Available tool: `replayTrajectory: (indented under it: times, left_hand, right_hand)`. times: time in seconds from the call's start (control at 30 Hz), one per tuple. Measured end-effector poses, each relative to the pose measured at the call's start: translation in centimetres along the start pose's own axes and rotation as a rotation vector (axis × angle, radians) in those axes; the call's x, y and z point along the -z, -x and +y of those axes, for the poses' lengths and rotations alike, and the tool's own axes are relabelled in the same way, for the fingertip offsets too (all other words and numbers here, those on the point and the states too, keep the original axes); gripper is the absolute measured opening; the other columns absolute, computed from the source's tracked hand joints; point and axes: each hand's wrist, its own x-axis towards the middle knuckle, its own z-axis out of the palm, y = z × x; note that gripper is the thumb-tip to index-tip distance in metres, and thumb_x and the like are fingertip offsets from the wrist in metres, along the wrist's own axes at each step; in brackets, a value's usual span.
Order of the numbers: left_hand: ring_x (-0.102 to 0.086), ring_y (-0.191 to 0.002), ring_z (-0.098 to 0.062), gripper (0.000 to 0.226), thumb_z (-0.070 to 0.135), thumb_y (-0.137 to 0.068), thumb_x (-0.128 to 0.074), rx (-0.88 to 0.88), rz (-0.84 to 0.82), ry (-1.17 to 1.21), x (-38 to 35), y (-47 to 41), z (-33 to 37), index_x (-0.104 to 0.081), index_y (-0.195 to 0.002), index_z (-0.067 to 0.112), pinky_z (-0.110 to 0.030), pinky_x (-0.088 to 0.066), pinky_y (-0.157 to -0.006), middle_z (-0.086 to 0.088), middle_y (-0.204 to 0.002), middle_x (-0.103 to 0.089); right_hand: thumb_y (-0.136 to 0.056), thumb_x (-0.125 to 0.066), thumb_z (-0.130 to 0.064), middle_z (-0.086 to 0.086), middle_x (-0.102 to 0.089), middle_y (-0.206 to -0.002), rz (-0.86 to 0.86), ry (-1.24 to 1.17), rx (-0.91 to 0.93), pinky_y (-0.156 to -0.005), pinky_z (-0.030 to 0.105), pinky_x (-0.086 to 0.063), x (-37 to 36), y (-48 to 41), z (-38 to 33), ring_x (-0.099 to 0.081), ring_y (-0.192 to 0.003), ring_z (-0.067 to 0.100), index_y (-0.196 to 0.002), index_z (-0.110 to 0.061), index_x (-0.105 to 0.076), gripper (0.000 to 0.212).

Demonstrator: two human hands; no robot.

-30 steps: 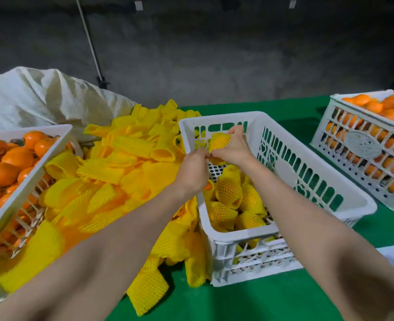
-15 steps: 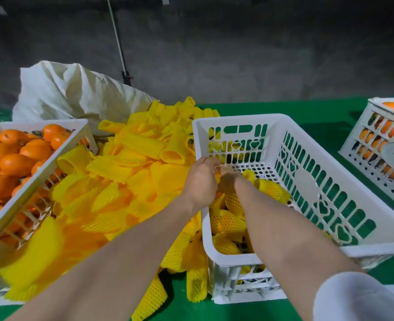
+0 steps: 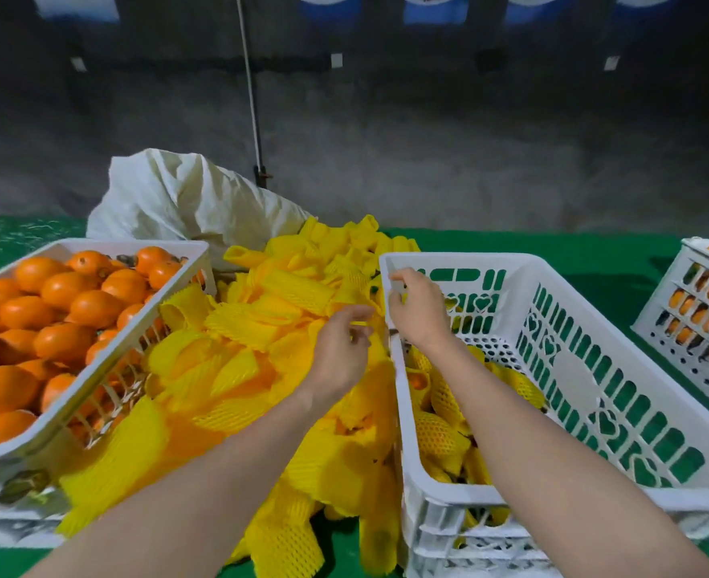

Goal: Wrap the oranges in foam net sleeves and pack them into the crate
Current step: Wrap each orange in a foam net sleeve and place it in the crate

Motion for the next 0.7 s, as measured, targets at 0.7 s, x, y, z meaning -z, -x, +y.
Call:
replayTrajectory:
  times: [0.7]
  left_hand:
    - [-0.050, -0.120, -0.017, 0.058, -0.007, -0.084, -0.064, 0.137, -0.203, 0.051, 17.2, 1.9, -5.6, -0.046, -0.134, 0.016, -0.030, -0.044, -0.088, 0.005, -0.122, -0.054]
  right_hand:
    - [-0.088, -0.057, -0.008, 0.004, -0.061, -0.092, -0.311, -0.136, 0.186, -0.067, 0.026, -0.041, -1.9, 3.1, -12.2, -0.053, -0.074, 0.015, -0.109, -0.011, -0.063, 0.023]
